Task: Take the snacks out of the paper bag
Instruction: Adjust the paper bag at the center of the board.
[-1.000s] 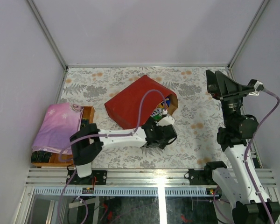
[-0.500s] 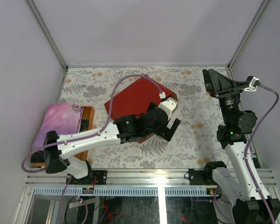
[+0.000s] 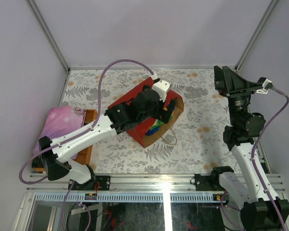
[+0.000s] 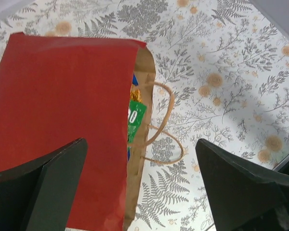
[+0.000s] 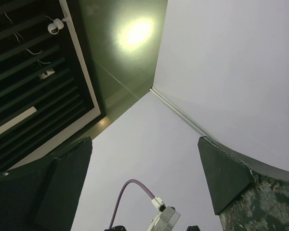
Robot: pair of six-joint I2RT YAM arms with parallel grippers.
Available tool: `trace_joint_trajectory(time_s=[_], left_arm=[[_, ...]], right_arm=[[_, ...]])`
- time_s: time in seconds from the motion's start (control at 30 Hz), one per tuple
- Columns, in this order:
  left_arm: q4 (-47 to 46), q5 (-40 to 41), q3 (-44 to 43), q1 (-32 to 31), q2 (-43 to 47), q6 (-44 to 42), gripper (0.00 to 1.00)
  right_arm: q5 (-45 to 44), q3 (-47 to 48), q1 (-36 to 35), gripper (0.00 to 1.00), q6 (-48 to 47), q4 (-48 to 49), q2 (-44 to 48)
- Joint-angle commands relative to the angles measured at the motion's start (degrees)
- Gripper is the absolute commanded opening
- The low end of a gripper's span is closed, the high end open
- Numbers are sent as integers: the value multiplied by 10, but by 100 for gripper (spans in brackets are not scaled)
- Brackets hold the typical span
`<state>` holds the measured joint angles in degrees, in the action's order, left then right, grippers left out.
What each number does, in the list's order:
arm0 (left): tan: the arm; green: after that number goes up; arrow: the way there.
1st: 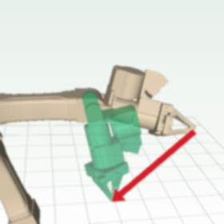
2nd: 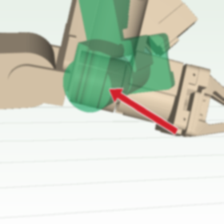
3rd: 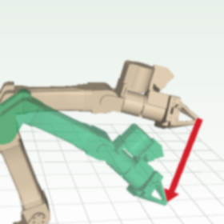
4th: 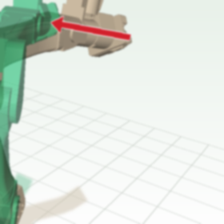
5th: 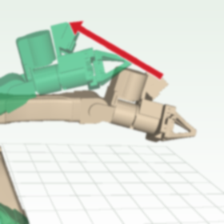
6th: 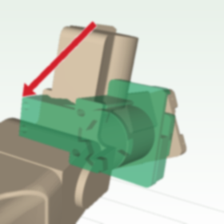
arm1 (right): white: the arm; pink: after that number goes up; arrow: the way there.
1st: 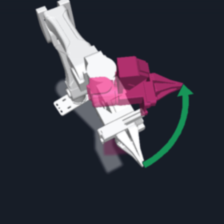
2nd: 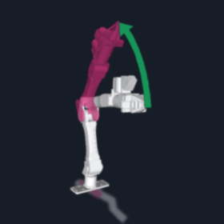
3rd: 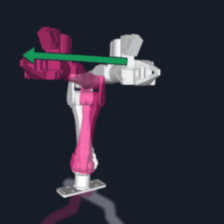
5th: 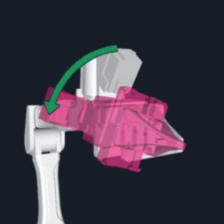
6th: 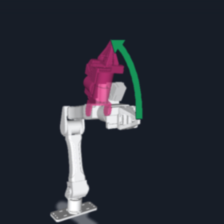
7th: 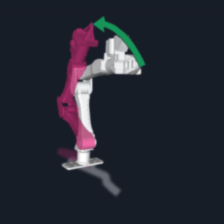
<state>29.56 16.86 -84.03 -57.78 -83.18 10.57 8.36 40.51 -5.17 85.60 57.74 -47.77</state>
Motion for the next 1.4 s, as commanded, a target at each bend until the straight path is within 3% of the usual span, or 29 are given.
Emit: trace_joint_trajectory(time_s=[0.0,0.3,0.43,0.5,0.53,0.57,0.63,0.77,0.97,1.17,1.37], left_arm=[[-11,-18,-44,13,-30,-36,95],[-17,-108,-57,46,-71,-58,91],[-7,-122,-68,54,-89,-65,80],[-11,-123,-65,62,-90,-66,64],[-15,-129,-61,66,-90,-65,50],[-21,-133,-56,74,-90,-63,29],[-27,-142,-51,84,-92,-60,2],[-42,-136,-30,106,-89,-52,0],[-36,-88,0,159,-77,-29,0],[-37,-41,47,187,-50,-16,0],[-37,-29,68,196,-33,-13,0]], right_arm=[[-47,24,-4,99,-31,41,13],[1,26,-4,99,-24,-10,11],[-1,-5,-4,99,-74,-80,37],[-3,-22,-4,99,-110,-152,52],[-5,-25,-4,99,-133,-206,58],[-7,-26,-4,99,-162,-259,62],[-14,-27,-7,99,-222,-374,65],[-8,-37,-24,99,-337,-538,46],[8,-83,-87,90,-416,-637,-4],[20,-126,-133,83,-445,-625,-40],[46,-152,-156,80,-438,-511,-128]])
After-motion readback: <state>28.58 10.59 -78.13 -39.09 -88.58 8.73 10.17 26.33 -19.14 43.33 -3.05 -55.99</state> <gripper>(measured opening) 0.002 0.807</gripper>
